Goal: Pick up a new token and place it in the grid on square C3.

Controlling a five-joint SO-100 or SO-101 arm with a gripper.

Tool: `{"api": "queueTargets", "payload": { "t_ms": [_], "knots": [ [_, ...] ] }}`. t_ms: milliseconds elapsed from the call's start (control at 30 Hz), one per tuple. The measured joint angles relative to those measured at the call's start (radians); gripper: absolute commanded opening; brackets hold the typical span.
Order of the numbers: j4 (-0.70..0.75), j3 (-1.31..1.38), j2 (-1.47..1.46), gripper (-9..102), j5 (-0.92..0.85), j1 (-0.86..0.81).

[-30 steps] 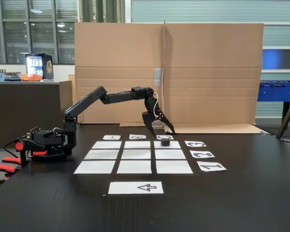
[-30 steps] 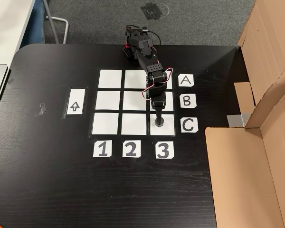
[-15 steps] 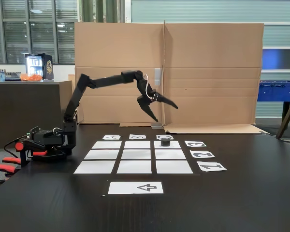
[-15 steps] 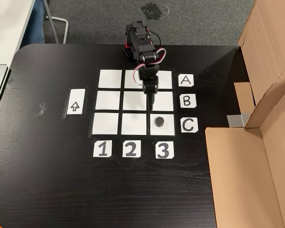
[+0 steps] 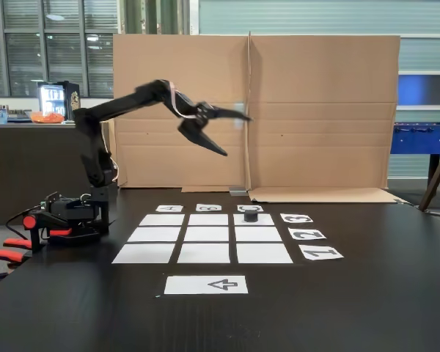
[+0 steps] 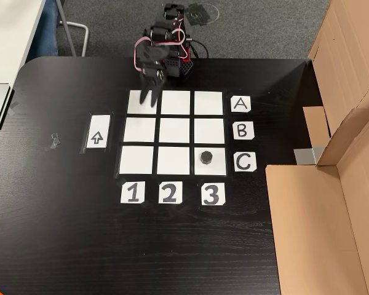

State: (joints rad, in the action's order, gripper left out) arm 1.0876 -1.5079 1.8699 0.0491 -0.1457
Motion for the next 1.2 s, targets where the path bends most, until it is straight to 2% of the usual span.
{"api": "queueTargets", "payload": {
  "t_ms": [167, 233, 500, 733, 967, 1200],
  "knots": [
    [0.0, -0.115, 0.192, 41, -0.055, -0.195],
    [0.0, -0.141, 0.236, 39, -0.078, -0.225],
    [0.0, -0.267, 0.476, 22, -0.14, -0.532],
    [-0.017, -0.39, 0.663, -1, -0.192, -0.724],
    [-0.077, -0.581, 0.867, -1, -0.199, -0.874],
    [-0.144, -0.808, 1.075, -1, -0.225, -0.946]
  ]
}}
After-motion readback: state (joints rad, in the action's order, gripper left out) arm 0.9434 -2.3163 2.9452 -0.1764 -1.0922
